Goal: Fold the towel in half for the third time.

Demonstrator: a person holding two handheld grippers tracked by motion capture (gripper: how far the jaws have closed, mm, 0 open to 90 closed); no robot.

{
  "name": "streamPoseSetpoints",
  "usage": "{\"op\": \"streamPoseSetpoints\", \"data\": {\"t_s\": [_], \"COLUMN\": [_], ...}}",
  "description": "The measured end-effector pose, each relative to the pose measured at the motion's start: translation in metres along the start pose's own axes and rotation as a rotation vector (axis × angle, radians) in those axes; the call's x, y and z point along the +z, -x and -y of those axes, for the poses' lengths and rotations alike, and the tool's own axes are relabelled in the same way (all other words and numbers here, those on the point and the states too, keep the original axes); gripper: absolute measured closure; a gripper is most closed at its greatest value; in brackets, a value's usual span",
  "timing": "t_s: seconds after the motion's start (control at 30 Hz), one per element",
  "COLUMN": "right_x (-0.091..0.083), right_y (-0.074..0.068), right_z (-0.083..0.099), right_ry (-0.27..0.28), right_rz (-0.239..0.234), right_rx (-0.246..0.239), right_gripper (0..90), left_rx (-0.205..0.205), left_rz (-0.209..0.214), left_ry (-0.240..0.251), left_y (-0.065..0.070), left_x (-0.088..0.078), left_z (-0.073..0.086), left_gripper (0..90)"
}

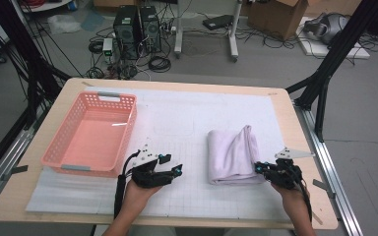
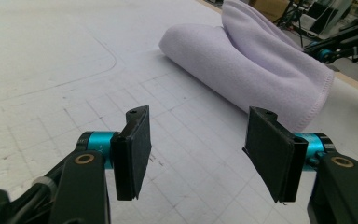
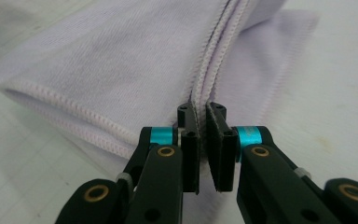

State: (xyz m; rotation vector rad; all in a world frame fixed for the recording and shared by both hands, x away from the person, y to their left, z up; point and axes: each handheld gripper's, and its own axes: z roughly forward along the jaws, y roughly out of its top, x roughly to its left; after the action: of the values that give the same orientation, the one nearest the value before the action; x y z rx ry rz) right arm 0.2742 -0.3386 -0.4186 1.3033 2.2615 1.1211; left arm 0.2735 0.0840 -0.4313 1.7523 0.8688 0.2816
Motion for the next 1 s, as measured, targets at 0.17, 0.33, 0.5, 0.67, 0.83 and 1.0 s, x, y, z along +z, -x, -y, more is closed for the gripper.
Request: {"op": "streamPoseSetpoints", "data": {"t_s": [0.17,0.33,0.5,0.67,0.83,1.0], "right_x": [-0.013,-0.009,0.020,0.007,-0.010,-0.013], "right_y": [0.006,-0.005,-0.012,-0.012,-0.004,-0.002], "right_z": [0.004,-0.003,-0.001,0.000,0.007,0.005], "right_ry": [0.042,0.075,-0.046,-0.039,-0.068,-0.005], "right_rz": [0.034,-0.020,0.062,0.067,0.090,0.088], "right_rx": [0.058,0.018,-0.010,-0.031,0.042,0.082], "right_gripper": [61.2,69.0,71.7,86.2,81.3,61.4], "left_rx": [-0.007,-0.012,-0.010,-0.008,-0.011,-0.013], "left_rz": [-0.008,-0.016,-0.016,-0.018,-0.021,-0.021], "left_ry": [0.006,0.008,0.002,0.005,0.012,0.012], "left_y": [-0.002,-0.004,-0.004,-0.003,-0.004,-0.005], "left_x": [-0.003,-0.004,-0.004,-0.004,-0.006,-0.006], "left_z": [0.000,0.001,0.003,0.003,0.003,0.003], "left_gripper": [40.9,40.9,40.9,40.9,40.9,40.9]}}
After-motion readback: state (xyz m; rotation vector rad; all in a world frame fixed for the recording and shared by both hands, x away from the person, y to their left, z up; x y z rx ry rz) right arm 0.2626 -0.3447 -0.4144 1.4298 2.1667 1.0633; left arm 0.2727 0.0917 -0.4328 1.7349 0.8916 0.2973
